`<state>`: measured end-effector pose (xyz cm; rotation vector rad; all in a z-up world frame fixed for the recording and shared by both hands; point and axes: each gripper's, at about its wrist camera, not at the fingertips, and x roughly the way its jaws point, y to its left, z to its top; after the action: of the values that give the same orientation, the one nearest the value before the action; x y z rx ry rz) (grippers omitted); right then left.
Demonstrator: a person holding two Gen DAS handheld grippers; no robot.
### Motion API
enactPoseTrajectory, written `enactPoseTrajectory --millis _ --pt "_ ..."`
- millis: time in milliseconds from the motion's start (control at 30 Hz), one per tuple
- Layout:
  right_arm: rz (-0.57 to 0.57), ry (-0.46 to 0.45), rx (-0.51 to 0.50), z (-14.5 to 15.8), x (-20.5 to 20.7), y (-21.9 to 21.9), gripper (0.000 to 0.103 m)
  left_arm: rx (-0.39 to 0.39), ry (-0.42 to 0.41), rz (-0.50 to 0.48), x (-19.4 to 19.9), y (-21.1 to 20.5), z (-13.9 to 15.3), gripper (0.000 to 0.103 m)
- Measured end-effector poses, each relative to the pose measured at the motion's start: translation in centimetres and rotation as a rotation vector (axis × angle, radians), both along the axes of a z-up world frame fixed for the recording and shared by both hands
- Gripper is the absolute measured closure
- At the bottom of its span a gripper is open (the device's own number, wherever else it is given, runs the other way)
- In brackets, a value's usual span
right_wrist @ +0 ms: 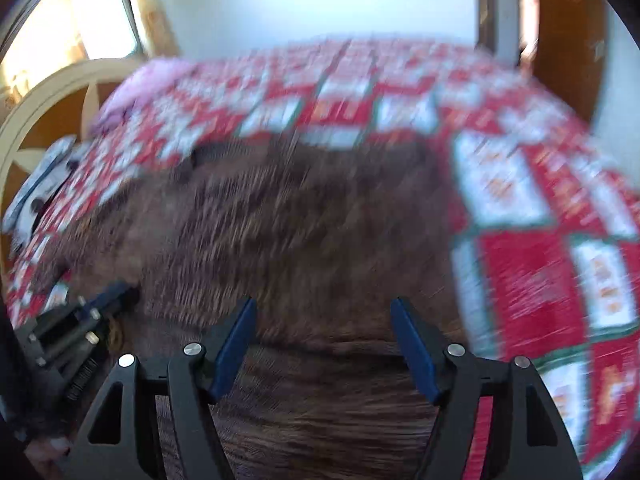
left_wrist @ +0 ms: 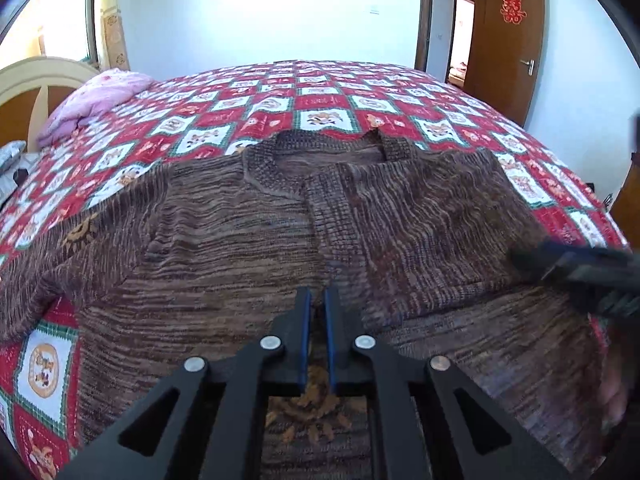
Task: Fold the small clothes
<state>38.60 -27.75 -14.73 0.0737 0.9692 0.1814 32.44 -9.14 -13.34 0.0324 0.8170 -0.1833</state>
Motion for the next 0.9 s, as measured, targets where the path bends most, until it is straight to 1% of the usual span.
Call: enactPoseTrajectory --millis 33,67,100,133,167,200,233,267,333,367,433,500,533,667,700,833,900 --pt "0.010 -0.020 -0.030 0.2 -0.4 0.5 0.033 -0.003 -0.002 0.000 -0.3 0.5 0.3 0.090" --pt "0.031 -0.037 -0.044 0.6 -0.9 1.2 0.033 -0.002 -0.011 -0.001 -0.6 0.9 0.6 0.086" --pt "0.041 -0.051 -0.033 1.1 -1.1 1.7 0.033 0.000 -0.027 -0.001 -1.0 1.7 1.0 0.076" --pt "0.049 -0.074 -0.022 1.6 -1.4 2.2 0.033 0.008 -0.048 0.007 -1.6 2.7 1.5 0.068" --pt "0.063 -0.105 -0.023 2.2 -1.5 3.1 0.033 0.016 -0.062 0.019 -1.9 3.3 1.7 0.050" --pt "0.082 -0.132 -0.032 2.6 -1.4 4.2 0.033 0.031 -0.083 0.043 -2.4 4.5 2.0 0.037" --pt "0.100 -0.146 -0.032 2.7 -1.1 5.2 0.033 0.043 -0.095 0.063 -2.8 5.5 2.1 0.035" --pt "0.115 -0.143 -0.025 2.6 -0.9 5.9 0.033 0.066 -0.112 0.095 -3.2 7.1 2.3 0.034" --pt "0.162 -0.104 -0.001 1.6 0.1 8.1 0.033 0.108 -0.113 0.133 -3.4 9.2 2.2 0.032" --pt "0.189 -0.085 0.003 1.0 0.4 9.0 0.033 0.147 -0.106 0.171 -3.5 10.9 1.9 0.031" --pt "0.252 -0.047 -0.015 -0.4 0.3 11.0 0.033 0.177 -0.084 0.239 -3.6 14.1 1.3 0.031" --pt "0.291 -0.126 -0.126 -0.9 -1.1 13.2 0.031 0.181 -0.054 0.320 -3.7 17.8 0.6 0.031" --pt "0.296 -0.138 -0.132 -0.9 -1.3 13.3 0.031 0.180 -0.033 0.363 -3.8 19.7 0.3 0.031" --pt "0.245 -0.117 -0.065 0.1 -2.4 11.5 0.031 0.196 0.000 0.484 -3.8 24.2 -0.7 0.030" --pt "0.238 -0.117 -0.062 0.4 -2.8 11.2 0.031 0.198 0.007 0.509 -3.6 25.1 -0.9 0.030" --pt "0.229 -0.163 -0.092 1.5 -5.5 10.1 0.031 0.161 0.031 0.561 -2.7 26.8 -1.7 0.030" --pt "0.239 -0.194 -0.110 1.8 -7.1 9.8 0.031 0.125 0.040 0.572 -1.9 27.2 -2.0 0.030"
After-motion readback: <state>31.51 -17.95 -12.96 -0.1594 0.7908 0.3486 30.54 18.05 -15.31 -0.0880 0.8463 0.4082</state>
